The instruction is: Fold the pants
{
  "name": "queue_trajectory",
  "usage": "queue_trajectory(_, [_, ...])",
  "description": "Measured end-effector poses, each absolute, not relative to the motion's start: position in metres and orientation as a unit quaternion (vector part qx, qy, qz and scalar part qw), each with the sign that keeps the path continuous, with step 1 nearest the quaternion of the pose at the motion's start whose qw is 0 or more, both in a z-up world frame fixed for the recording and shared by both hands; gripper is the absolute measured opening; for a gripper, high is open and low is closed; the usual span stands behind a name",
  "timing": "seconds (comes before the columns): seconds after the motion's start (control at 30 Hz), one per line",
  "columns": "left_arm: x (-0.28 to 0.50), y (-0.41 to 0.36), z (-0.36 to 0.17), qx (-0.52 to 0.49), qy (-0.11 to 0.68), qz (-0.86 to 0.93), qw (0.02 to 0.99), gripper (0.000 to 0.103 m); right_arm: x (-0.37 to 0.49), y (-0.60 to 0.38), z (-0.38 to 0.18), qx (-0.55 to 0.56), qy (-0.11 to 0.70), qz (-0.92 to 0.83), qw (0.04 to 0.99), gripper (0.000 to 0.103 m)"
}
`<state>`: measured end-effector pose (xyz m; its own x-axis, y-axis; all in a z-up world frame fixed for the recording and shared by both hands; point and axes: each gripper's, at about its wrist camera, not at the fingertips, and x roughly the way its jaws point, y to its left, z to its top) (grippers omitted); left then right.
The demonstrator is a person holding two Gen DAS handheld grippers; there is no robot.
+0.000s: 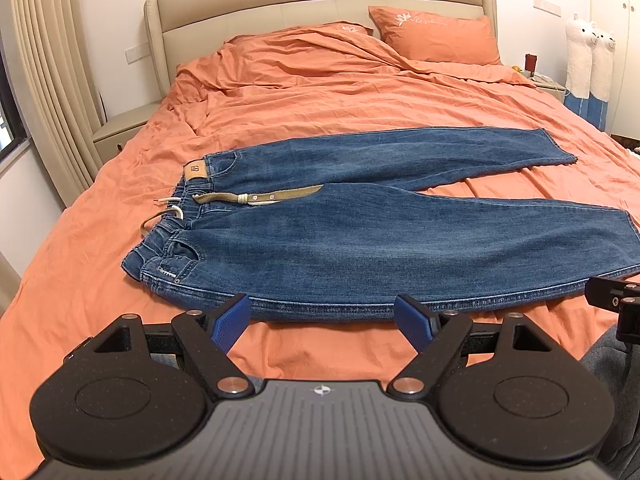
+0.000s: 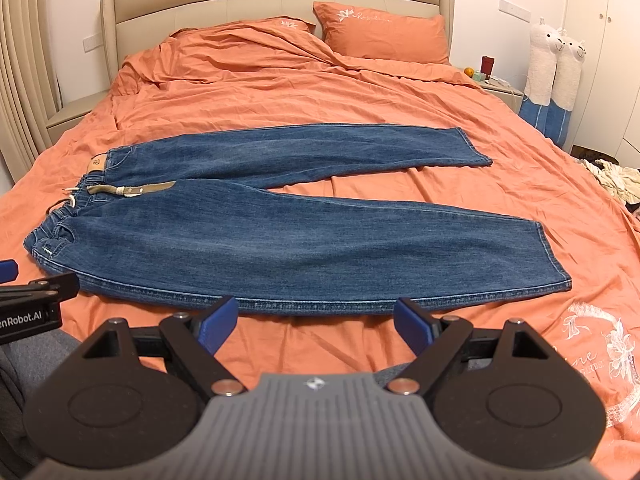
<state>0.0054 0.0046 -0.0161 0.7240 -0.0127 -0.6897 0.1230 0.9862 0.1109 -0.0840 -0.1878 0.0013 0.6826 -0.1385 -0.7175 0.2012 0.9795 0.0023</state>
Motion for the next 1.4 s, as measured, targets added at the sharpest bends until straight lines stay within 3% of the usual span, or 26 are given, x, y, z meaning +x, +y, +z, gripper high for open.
queue_trajectory(1.07, [0.019, 0.016, -0.018, 0.103, 0.368, -0.033, 0.924, 0.095, -0.076, -0.196, 0.000, 0.029, 0.373, -0.073, 0.924, 0.082])
queue_trajectory(1.23, [0.042, 0.029, -0.016, 0.139, 0.362, -0.069, 0.919, 0.085, -0.067, -0.217, 0.001, -0.009, 0.342, -0.022, 0.939, 0.082])
queue_trajectory(1.4, [0.076, 0.056, -0.009, 0.167, 0.348, -0.088, 0.918, 0.070, -0.044, -0.256, -0.002, -0.026, 0.370, -0.003, 0.929, 0.082])
